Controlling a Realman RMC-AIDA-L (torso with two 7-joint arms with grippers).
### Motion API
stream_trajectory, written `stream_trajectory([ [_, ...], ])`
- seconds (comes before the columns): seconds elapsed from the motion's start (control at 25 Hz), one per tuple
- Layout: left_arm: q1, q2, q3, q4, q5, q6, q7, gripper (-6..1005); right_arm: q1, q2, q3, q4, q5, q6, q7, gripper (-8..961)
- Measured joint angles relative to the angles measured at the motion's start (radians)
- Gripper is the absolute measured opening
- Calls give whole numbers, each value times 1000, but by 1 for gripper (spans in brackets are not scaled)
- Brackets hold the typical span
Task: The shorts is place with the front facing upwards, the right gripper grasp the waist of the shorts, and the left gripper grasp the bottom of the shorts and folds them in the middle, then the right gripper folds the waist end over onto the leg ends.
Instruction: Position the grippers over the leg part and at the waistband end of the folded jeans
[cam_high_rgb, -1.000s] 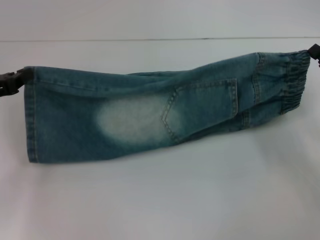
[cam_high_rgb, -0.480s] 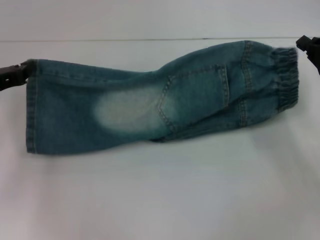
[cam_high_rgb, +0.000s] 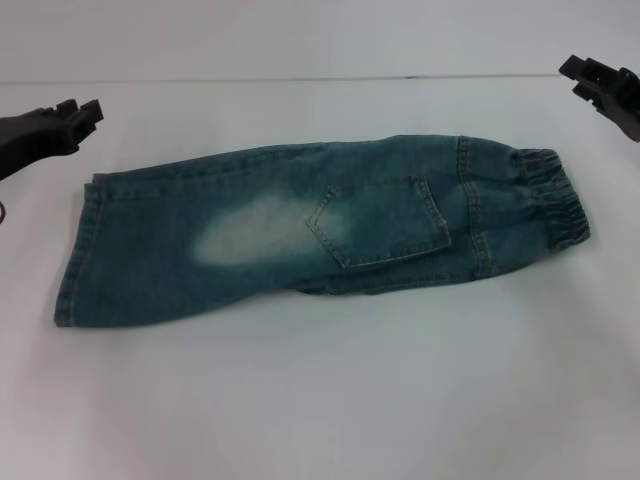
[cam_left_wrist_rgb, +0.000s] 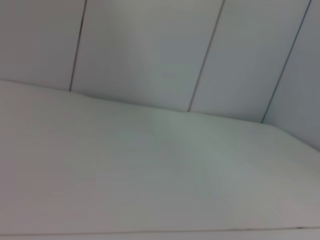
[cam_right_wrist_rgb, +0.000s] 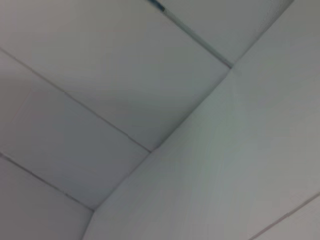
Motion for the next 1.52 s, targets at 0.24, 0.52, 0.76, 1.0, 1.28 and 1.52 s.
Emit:
stream_trajectory([
  [0.24, 26, 0, 71, 51, 2, 64, -18, 282, -65, -9, -112, -59, -5, -64, 3, 550],
  [0.52, 119, -6, 279, 165, 19, 164, -134, 669, -176, -39, -250, -194, -64, -181, 70, 753],
  [0.76, 154, -11, 298, 143, -88, 209, -105, 895, -202, -63, -258, -207, -176, -215, 94, 904],
  [1.0, 154, -11, 299, 6, -227, 215, 127, 934, -197, -69, -262, -207, -224, -213, 115, 915],
  [1.28, 144, -10, 338, -129, -335, 223, 430, 868, -187, -64, -264, -209, -230, -207, 126, 916],
  [1.52, 142, -11, 339, -149, -344, 223, 469, 754, -172, -61, -271, -204, -230, -185, 128, 915],
])
